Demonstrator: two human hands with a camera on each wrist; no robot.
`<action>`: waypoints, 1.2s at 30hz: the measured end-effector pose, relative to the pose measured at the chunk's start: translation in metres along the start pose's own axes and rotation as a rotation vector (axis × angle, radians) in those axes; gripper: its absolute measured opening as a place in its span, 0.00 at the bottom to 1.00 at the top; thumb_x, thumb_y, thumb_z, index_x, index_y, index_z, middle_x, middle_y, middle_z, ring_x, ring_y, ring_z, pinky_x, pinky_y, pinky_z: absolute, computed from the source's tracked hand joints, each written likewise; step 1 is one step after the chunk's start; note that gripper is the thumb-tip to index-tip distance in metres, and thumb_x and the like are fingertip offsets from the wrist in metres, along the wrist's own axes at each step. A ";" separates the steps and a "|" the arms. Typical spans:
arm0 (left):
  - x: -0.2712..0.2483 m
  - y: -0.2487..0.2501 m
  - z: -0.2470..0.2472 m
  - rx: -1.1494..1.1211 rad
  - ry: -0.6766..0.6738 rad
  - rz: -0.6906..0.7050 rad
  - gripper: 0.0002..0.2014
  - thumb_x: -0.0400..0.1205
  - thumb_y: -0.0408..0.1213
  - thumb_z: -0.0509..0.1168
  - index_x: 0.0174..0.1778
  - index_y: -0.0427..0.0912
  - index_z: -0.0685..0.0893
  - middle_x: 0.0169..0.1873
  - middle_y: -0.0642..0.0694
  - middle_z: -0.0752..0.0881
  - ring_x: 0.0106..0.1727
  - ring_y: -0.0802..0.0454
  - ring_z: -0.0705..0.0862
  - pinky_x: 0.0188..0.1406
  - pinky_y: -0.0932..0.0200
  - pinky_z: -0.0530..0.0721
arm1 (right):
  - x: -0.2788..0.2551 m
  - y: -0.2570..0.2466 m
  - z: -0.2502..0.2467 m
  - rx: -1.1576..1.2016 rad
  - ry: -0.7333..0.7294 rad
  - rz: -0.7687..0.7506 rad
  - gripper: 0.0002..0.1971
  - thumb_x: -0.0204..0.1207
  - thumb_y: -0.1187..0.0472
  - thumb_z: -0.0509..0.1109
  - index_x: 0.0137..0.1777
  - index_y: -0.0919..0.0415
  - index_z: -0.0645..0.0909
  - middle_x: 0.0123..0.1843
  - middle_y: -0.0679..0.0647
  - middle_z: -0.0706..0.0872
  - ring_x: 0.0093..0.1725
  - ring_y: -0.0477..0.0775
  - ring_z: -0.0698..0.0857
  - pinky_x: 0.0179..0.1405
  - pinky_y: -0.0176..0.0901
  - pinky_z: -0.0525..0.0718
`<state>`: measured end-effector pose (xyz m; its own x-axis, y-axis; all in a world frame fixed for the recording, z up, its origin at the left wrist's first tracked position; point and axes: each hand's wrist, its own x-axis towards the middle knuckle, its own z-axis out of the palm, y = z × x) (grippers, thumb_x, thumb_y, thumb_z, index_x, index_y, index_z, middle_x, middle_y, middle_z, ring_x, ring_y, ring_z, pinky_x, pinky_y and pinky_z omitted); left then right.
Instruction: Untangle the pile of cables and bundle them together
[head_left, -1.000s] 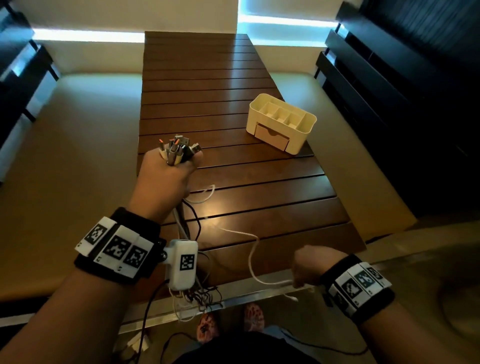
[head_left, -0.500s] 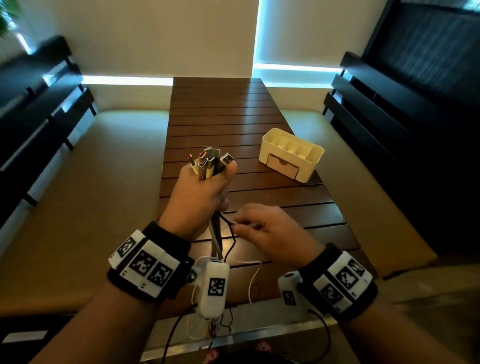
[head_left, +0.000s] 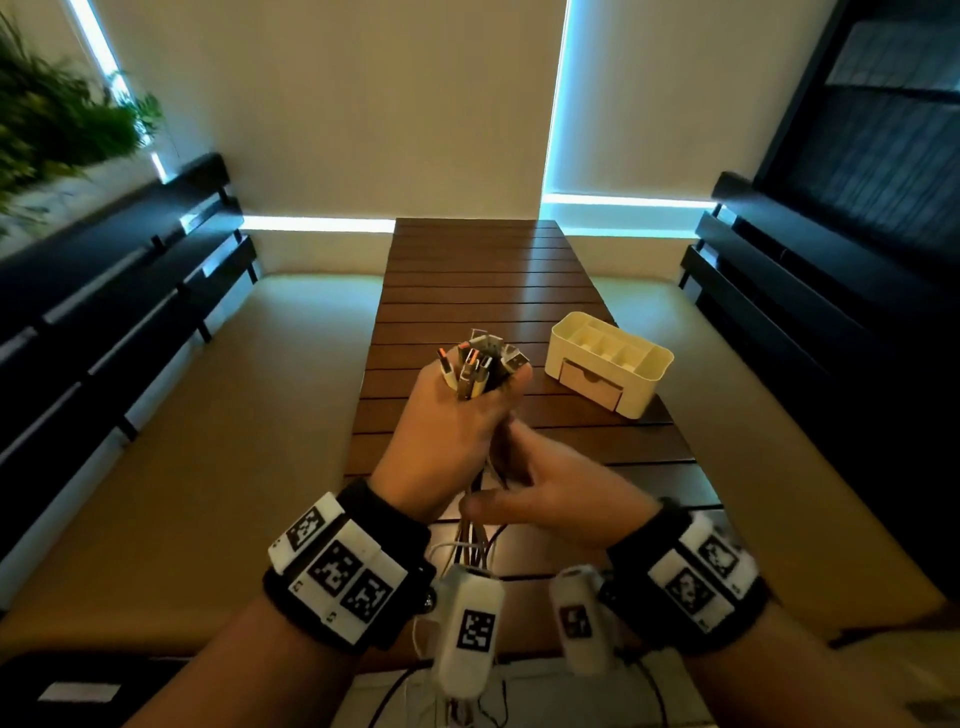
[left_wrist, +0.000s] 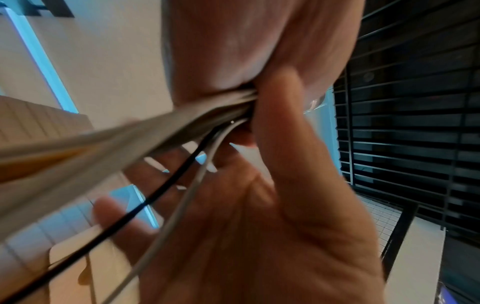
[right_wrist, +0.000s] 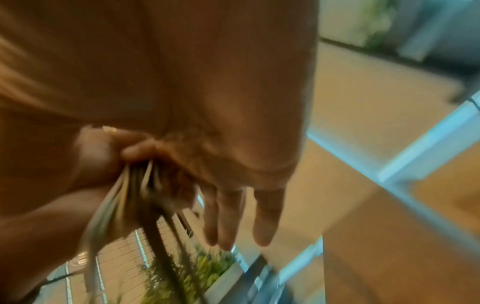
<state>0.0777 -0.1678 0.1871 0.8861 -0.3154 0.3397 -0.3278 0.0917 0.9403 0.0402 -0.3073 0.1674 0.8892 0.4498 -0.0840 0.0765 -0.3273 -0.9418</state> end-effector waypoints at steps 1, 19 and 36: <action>0.001 0.000 0.001 -0.003 0.019 -0.017 0.05 0.81 0.40 0.70 0.42 0.45 0.82 0.28 0.58 0.83 0.34 0.64 0.81 0.38 0.65 0.79 | 0.002 0.006 0.007 0.130 0.009 -0.028 0.34 0.77 0.60 0.74 0.79 0.43 0.63 0.69 0.42 0.82 0.70 0.42 0.81 0.70 0.45 0.80; 0.006 -0.018 0.014 -0.290 0.106 -0.177 0.11 0.78 0.47 0.68 0.43 0.42 0.82 0.24 0.48 0.78 0.38 0.39 0.84 0.40 0.45 0.86 | 0.000 0.025 -0.027 -0.221 0.031 -0.021 0.09 0.83 0.49 0.65 0.61 0.45 0.81 0.53 0.43 0.85 0.49 0.43 0.85 0.53 0.48 0.87; 0.021 -0.030 0.034 -0.011 -0.057 -0.204 0.09 0.83 0.28 0.64 0.37 0.37 0.78 0.23 0.43 0.75 0.21 0.47 0.73 0.22 0.56 0.74 | 0.014 -0.004 -0.075 -0.090 0.149 -0.317 0.23 0.86 0.57 0.63 0.80 0.53 0.72 0.68 0.46 0.83 0.49 0.47 0.90 0.49 0.45 0.89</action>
<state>0.0953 -0.2092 0.1651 0.9136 -0.3815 0.1410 -0.1399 0.0306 0.9897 0.0860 -0.3618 0.1939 0.8706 0.4163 0.2622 0.3923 -0.2661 -0.8805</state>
